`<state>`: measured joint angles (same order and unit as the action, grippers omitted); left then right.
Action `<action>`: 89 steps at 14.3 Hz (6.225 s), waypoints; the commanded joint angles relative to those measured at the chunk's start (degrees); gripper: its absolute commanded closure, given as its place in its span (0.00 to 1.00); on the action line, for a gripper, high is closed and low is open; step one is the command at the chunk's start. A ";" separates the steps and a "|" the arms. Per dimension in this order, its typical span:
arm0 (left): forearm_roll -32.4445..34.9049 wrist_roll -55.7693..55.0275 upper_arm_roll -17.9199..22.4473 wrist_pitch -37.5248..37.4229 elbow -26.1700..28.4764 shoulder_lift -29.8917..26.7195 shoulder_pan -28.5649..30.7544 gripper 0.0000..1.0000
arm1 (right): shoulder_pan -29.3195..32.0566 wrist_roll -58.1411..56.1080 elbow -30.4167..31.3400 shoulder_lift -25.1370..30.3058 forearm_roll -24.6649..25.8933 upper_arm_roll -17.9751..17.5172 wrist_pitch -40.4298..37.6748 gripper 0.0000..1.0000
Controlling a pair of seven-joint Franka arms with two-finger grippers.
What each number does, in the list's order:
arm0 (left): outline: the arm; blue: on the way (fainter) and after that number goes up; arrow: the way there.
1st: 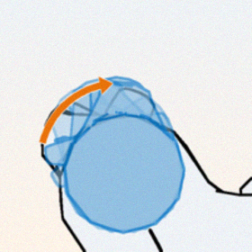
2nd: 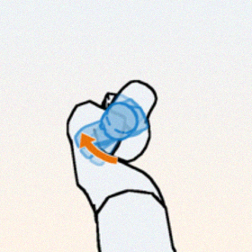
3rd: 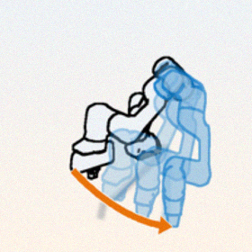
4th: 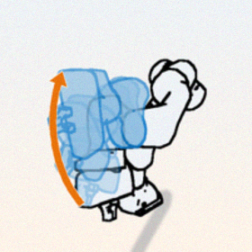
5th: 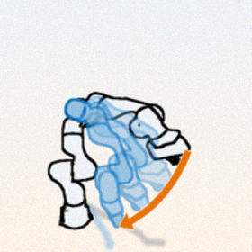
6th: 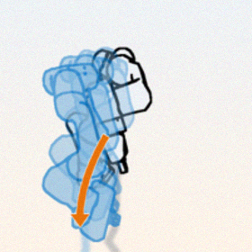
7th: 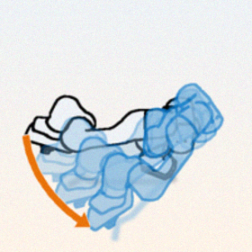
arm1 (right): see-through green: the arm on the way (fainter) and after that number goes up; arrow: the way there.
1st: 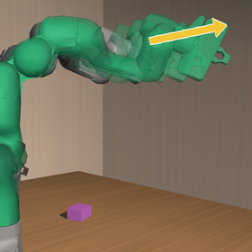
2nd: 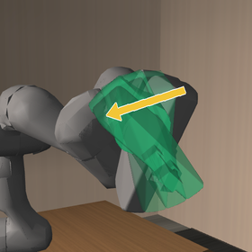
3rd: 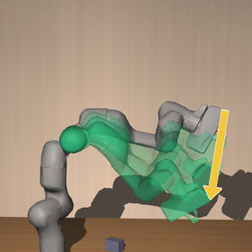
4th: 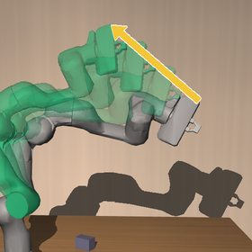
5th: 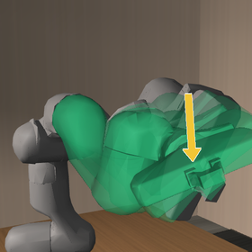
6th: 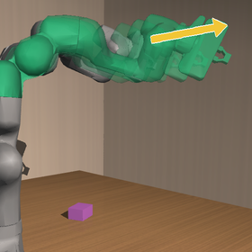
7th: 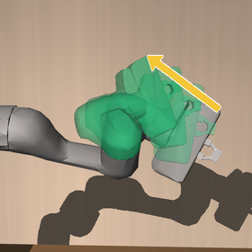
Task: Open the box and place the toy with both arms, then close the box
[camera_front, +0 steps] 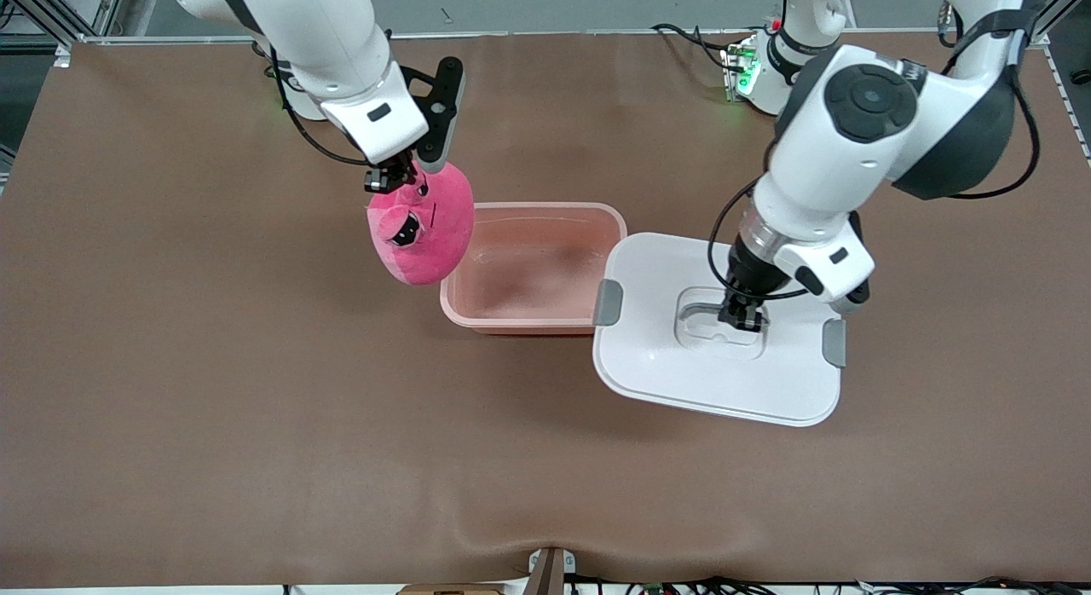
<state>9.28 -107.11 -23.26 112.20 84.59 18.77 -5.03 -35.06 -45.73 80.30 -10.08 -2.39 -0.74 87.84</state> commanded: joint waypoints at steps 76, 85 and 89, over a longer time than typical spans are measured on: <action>-5.33 63.12 -2.21 -26.60 -1.18 -9.37 15.06 1.00 | 27.92 28.64 5.57 9.46 4.50 1.36 -3.73 0.00; -5.41 25.77 -3.98 -18.96 -1.09 -5.41 1.00 1.00 | 35.85 50.65 8.90 10.17 4.41 1.53 -2.94 0.00; -5.07 7.74 -3.98 -13.60 -1.09 -2.25 -4.45 1.00 | 36.02 50.57 8.82 9.90 -0.32 4.34 -0.74 0.00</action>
<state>4.51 -92.57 -27.39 96.32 83.58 15.59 -7.66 0.08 4.14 88.27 -1.24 0.78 2.45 86.05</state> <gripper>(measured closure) 0.934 0.000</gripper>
